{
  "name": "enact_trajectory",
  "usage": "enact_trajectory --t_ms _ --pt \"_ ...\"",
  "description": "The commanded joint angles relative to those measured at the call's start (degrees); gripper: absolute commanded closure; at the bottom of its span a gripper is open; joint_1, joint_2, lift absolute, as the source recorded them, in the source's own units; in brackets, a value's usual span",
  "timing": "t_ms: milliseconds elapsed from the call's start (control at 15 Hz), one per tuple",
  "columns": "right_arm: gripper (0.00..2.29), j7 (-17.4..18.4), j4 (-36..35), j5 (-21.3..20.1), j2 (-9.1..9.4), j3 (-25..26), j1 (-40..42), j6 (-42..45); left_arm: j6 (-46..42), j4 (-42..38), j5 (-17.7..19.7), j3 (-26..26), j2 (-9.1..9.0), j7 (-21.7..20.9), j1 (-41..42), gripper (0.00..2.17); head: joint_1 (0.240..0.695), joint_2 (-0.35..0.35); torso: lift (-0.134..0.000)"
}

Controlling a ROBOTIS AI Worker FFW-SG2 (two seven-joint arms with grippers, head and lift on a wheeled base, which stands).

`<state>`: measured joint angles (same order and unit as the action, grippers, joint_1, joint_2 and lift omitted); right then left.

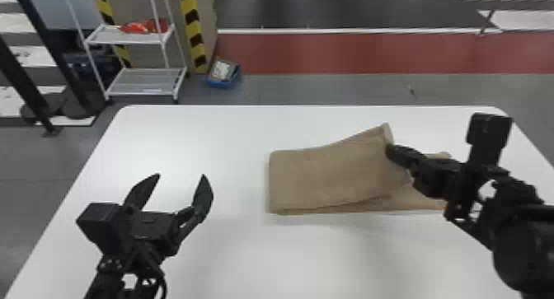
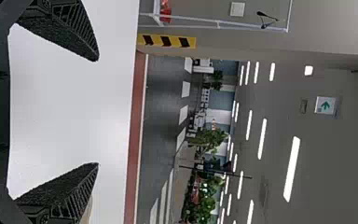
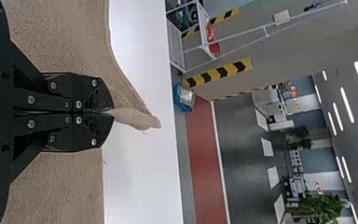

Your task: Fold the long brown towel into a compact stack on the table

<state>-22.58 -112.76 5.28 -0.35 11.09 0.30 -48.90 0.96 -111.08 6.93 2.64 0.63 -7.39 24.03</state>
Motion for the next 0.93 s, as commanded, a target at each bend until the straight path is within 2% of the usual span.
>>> enact_trajectory --t_ms 0,200,400,600,667,867 --pt "1.42 -0.44 -0.35 1.4 0.4 4.55 -0.39 -4.86 -0.47 1.04 0.45 0.09 -0.01 -0.35 -0.47 0.07 0.695 0.004 -0.123" --pt "1.42 -0.44 5.45 1.05 0.4 5.08 -1.27 -1.87 -0.47 1.65 0.45 0.0 -0.1 -0.52 -0.91 0.07 0.695 -0.044 -0.123" --pt "1.42 -0.88 5.97 1.4 0.4 5.08 -1.88 -1.52 -0.47 1.65 0.54 0.44 -0.01 -0.52 -0.65 0.07 0.695 -0.051 -0.123" --pt "1.42 -1.06 -0.44 7.03 0.4 12.28 -3.38 -8.9 -0.64 2.09 0.63 0.53 0.08 -0.52 -0.74 0.07 0.695 -0.048 -0.123" --pt "1.42 -1.06 -0.44 7.29 0.4 13.52 -3.73 -10.48 -0.99 2.62 0.72 0.53 -0.01 -0.52 -0.91 0.07 0.695 -0.056 -0.123" --pt "1.42 -1.06 8.7 5.36 0.4 12.55 -5.31 -5.56 -1.17 3.06 0.63 0.17 -0.19 -0.7 -1.17 0.07 0.695 -0.088 -0.123"
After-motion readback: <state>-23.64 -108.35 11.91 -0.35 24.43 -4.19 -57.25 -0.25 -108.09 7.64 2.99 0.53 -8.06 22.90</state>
